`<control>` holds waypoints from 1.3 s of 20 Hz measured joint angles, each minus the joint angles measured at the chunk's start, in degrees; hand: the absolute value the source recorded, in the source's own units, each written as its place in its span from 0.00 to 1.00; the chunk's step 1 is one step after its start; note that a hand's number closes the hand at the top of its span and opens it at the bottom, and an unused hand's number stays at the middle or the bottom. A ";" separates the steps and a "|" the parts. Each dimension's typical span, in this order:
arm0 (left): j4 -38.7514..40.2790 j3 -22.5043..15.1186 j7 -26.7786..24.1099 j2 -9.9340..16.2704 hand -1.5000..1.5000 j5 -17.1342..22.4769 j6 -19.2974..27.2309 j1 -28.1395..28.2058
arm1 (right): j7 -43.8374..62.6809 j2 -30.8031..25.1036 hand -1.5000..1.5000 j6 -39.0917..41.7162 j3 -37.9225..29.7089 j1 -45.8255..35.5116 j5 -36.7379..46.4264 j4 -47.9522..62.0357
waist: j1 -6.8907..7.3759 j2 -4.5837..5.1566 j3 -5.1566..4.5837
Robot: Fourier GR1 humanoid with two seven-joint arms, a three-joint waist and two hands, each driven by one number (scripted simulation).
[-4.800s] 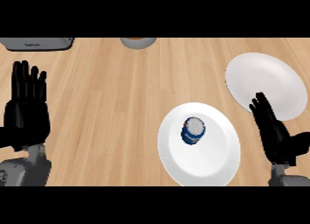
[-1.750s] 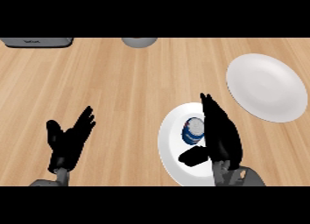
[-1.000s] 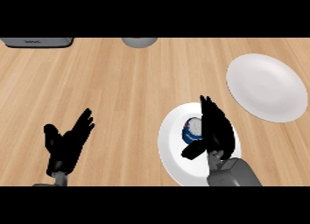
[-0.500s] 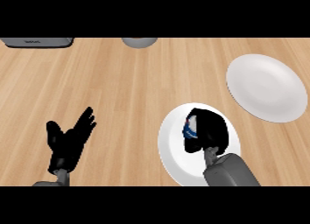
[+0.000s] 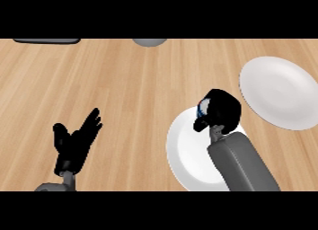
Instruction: Pick the can from the plate and place it in the plate
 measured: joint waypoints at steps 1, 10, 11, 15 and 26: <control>-0.13 -0.21 -0.08 -0.03 0.50 -0.08 -0.14 -0.17 | 2.06 0.01 1.00 -1.07 -2.18 -1.59 0.77 1.29 | 0.45 0.32 -0.01; -0.29 -1.88 0.31 -0.57 0.50 -0.80 -0.84 -2.13 | 7.82 -4.83 1.00 -9.48 -13.43 -17.31 17.17 10.40 | 3.99 1.51 -0.18; -0.30 -2.07 0.43 -0.69 0.50 -0.87 -0.84 -2.25 | 8.22 -5.40 1.00 -10.33 -14.45 -18.67 19.09 11.12 | 4.20 1.55 -0.17; -0.20 -2.19 0.72 -0.60 0.50 -0.75 -1.24 -2.57 | 9.98 -6.42 1.00 -13.57 -18.27 -22.69 26.49 13.02 | 4.79 1.66 -0.13; 0.04 -1.80 0.85 -0.67 0.50 -0.62 -1.02 -2.41 | 11.33 -6.29 1.00 -25.20 -29.87 -23.25 42.87 12.92 | 3.27 1.40 0.09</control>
